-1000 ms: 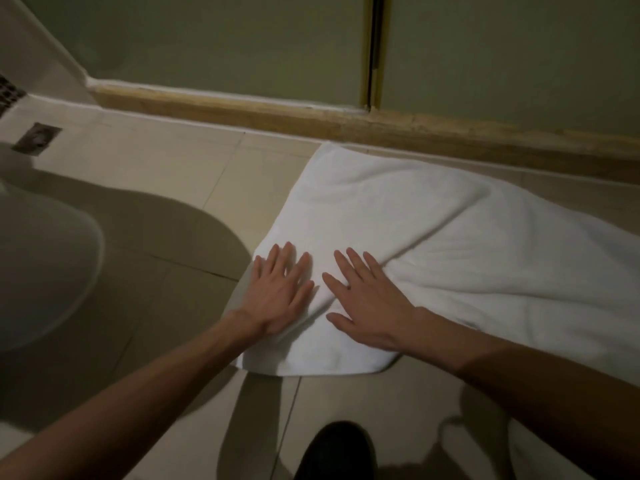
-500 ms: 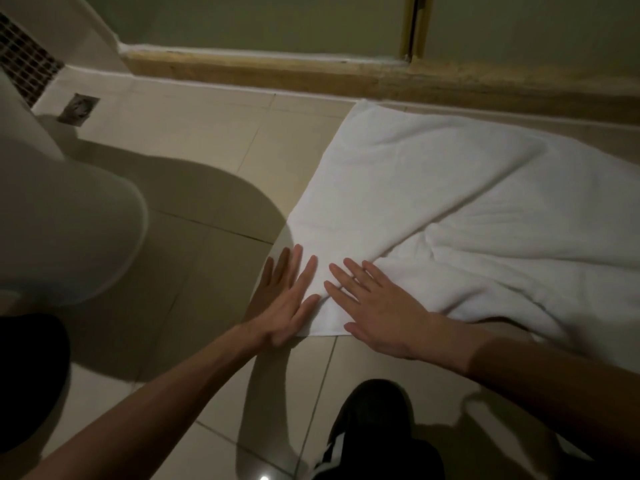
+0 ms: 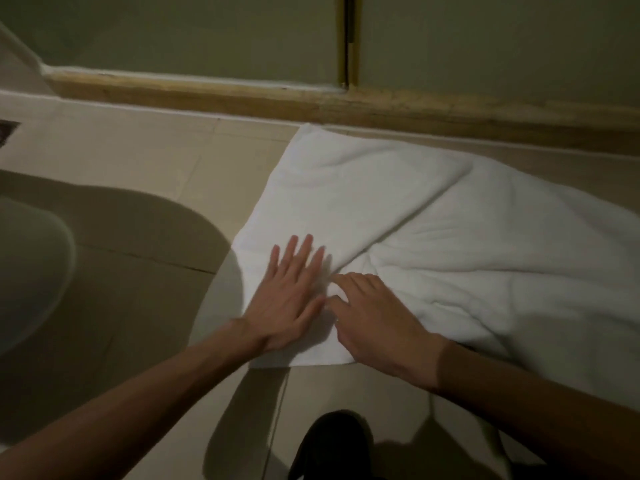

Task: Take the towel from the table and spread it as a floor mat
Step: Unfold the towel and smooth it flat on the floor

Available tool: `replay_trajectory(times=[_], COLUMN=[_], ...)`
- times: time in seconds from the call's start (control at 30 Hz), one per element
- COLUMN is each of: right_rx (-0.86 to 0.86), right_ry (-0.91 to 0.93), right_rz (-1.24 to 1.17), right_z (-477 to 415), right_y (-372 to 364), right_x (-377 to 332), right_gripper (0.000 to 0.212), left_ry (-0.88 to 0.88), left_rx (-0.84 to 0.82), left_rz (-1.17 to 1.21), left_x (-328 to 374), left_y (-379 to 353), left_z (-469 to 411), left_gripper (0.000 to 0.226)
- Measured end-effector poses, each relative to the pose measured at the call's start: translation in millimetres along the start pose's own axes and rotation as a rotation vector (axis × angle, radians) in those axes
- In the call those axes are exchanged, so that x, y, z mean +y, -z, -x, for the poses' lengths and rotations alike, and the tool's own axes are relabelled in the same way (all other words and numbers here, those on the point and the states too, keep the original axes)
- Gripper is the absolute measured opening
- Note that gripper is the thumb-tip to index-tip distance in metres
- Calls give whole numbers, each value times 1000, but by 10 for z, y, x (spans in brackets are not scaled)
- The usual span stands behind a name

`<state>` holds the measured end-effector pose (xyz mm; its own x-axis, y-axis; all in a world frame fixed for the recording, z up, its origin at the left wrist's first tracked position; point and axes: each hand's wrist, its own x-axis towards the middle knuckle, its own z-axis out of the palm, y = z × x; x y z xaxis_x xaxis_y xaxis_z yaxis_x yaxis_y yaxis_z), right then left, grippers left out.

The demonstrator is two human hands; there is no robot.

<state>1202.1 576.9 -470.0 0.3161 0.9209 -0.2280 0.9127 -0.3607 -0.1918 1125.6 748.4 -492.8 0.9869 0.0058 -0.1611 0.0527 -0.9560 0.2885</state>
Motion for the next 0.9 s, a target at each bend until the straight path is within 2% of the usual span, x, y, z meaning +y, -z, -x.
replay_trajectory(times=[0.1,0.3,0.37,0.43,0.53,0.6,0.8,0.87,0.9], right_rx=[64,-197,-212,-80,138,131,8,-80,-71], right_ry=[-146,-416,-415,-402,-385,-365,-339,-378,-405], right_rz=[13,-86,-43,24,34,26,-40,-140,-196], right_z=[271,839,948,998,1046,1110,1245,1325,1391], right_y=[100,-73,-149,-236,-333,-403,-296,-223,-192], right_x=[229,555,587,597,555,443,305,310,322], right_gripper=[26,64,71,59,16,5,8,21,29], left_ry=[-163,-310,-322,-309,-297,-287,-302,-296,-301], left_rx=[-30,-183,-195,-210,-243,-242,-187,-173,-167], left_rz=[-16,-110,-124,-157,-208,-215,-248,-220,-197], left_x=[350,780,860,923,996,1022,1107,1141,1166], left_y=[-114,-365,-416,-466,-530,-555,-613,-606,-601], left_z=[-298,-764,-910,-1035,-1180,-1236,-1204,-1187,-1185], left_gripper=[64,65,68,70,73,73,72,74,77])
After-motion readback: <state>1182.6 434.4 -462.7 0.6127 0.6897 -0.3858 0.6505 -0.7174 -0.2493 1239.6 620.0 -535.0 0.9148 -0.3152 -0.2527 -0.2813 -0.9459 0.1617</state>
